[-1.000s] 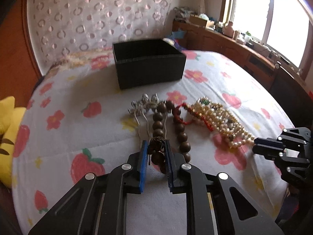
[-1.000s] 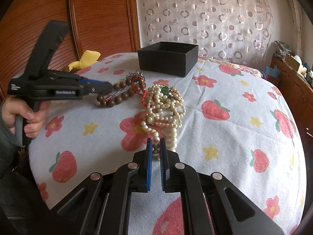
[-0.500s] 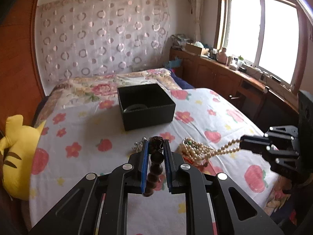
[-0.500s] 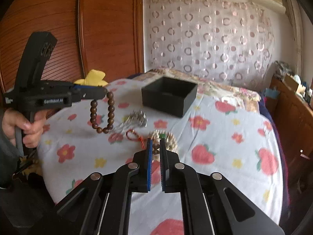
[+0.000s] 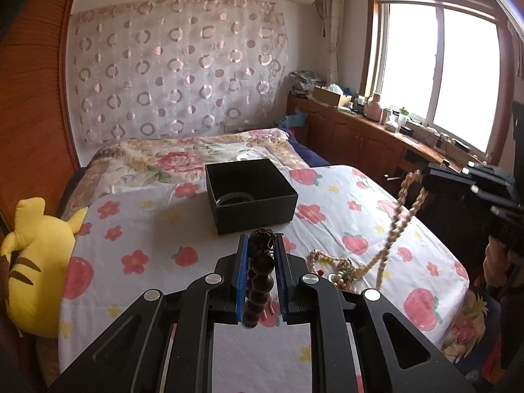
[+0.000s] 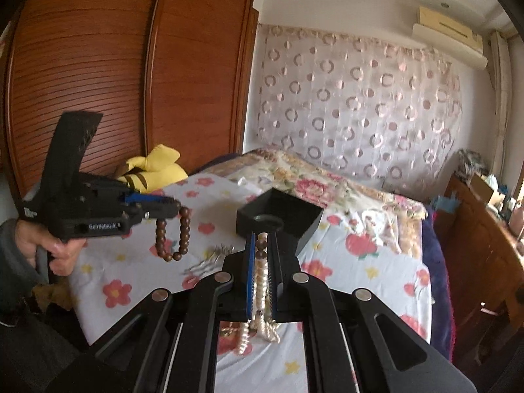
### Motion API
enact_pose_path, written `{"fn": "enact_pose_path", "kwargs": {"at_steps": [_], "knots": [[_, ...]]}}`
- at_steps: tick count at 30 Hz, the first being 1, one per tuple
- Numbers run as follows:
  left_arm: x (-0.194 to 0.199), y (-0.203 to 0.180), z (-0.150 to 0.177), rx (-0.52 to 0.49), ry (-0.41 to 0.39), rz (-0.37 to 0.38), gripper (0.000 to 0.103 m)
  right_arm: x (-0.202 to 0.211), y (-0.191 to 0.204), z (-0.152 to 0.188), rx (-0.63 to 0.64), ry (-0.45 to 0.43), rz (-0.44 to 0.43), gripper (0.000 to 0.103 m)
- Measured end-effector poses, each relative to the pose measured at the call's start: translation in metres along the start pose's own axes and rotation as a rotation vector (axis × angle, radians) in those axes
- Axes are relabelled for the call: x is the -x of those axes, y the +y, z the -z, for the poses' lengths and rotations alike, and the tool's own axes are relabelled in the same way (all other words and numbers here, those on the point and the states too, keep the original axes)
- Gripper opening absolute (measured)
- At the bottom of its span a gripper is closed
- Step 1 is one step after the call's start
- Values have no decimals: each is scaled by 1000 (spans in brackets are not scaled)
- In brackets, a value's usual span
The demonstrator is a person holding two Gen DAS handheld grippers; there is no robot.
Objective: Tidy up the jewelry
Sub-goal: 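Lift the bead bracelet and pearl necklace and carry both toward the black box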
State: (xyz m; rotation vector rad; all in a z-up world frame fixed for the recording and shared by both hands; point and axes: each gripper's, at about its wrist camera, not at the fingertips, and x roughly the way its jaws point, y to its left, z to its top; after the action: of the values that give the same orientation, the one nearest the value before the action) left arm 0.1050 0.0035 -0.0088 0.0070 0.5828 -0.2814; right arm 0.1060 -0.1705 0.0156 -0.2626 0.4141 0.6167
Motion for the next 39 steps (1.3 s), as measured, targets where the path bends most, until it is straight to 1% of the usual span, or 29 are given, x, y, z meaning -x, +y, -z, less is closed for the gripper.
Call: {"fn": "enact_pose_path", "kwargs": {"at_steps": [6, 15, 21, 24, 26, 27, 29, 33, 36, 39], "knots": [[1, 4, -4, 6, -11, 0, 14, 10, -4, -23, 26, -37, 27, 8], [6, 6, -22, -1, -48, -9, 14, 19, -13, -62, 56, -94, 59, 8], [3, 7, -37, -12, -57, -16, 14, 10, -12, -86, 92, -105, 87, 8], [1, 9, -42, -14, -59, -21, 14, 4, -16, -95, 85, -101, 90, 8], [1, 11, -43, -13, -60, -23, 14, -1, -16, -93, 81, -72, 74, 8], [1, 11, -44, -12, -60, -22, 14, -7, -13, -87, 93, -50, 87, 8], [1, 12, -42, -9, -58, -19, 14, -19, -12, -73, 100, -8, 85, 8], [-2, 14, -36, -4, -47, -17, 14, -41, -20, -44, 82, 81, 114, 8], [-4, 14, -31, -3, -39, -13, 14, -55, -38, -27, 56, 137, 165, 8], [-7, 13, -29, -1, -33, -9, 14, -61, -55, -16, 31, 172, 218, 8]]}}
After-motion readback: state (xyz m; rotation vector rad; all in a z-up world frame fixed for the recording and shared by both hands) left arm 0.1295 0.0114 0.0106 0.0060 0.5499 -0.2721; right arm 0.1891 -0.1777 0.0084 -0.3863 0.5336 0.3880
